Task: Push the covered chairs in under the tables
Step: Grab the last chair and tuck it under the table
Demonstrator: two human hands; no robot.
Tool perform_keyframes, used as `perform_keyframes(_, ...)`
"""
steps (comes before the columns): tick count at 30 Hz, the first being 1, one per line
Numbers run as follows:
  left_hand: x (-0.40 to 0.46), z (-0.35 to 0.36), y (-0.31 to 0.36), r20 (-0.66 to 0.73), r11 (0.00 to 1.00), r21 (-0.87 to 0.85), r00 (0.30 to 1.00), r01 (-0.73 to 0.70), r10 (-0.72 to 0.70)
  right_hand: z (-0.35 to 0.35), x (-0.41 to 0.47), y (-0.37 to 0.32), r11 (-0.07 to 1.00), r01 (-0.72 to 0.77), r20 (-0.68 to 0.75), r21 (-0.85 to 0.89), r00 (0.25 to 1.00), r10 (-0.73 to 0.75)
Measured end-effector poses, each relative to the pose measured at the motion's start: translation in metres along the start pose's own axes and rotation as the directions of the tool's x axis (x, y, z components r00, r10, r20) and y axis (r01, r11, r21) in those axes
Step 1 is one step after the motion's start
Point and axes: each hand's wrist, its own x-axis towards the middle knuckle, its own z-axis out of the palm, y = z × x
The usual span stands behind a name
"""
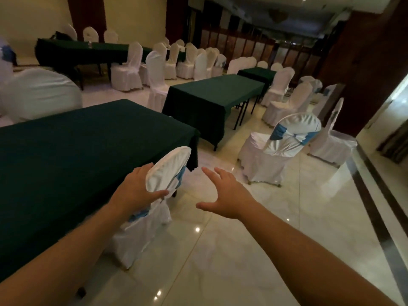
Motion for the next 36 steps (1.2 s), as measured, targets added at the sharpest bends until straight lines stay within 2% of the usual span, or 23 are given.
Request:
perform_keyframes(2, 0.042, 0.009, 0.004, -0.011, 0.998, -0.015, 0.998, 0.065, -0.065, -0.012, 0.052, 0.017, 0.999, 0.034, 0.017, -0.037, 0.999, -0.033)
perform_keyframes(6, 0.094, 0.007, 0.0, -0.032, 0.986, -0.069, 0.987, 0.153, -0.155, -0.026, 0.148, 0.034, 0.99, 0.141, 0.013, 0.0, 0.99, -0.141)
perform_keyframes(12, 0.135, -0.007, -0.019, -0.092, 0.935, -0.038, 0.931, 0.351, -0.353, 0.001, 0.275, 0.03, 0.95, 0.306, 0.091, 0.059, 0.946, -0.311)
perform_keyframes(16, 0.147, -0.003, -0.027, -0.145, 0.885, -0.026, 0.874, 0.465, -0.463, 0.026, 0.345, 0.026, 0.878, 0.472, 0.152, 0.079, 0.865, -0.478)
perform_keyframes(22, 0.161, 0.034, -0.013, -0.26, 0.761, -0.051, 0.727, 0.647, -0.636, 0.048, 0.432, 0.036, 0.723, 0.683, 0.273, 0.108, 0.679, -0.682)
perform_keyframes(26, 0.169, 0.075, 0.008, -0.236, 0.669, -0.059, 0.641, 0.741, -0.73, 0.059, 0.474, 0.06, 0.661, 0.74, 0.373, 0.122, 0.583, -0.722)
perform_keyframes(32, 0.173, 0.108, 0.014, -0.235, 0.575, 0.027, 0.564, 0.818, -0.792, 0.085, 0.507, 0.085, 0.651, 0.757, 0.479, 0.065, 0.548, -0.685)
perform_keyframes(36, 0.171, 0.119, 0.004, -0.216, 0.554, 0.074, 0.555, 0.829, -0.803, 0.107, 0.512, 0.09, 0.648, 0.761, 0.526, 0.03, 0.54, -0.657)
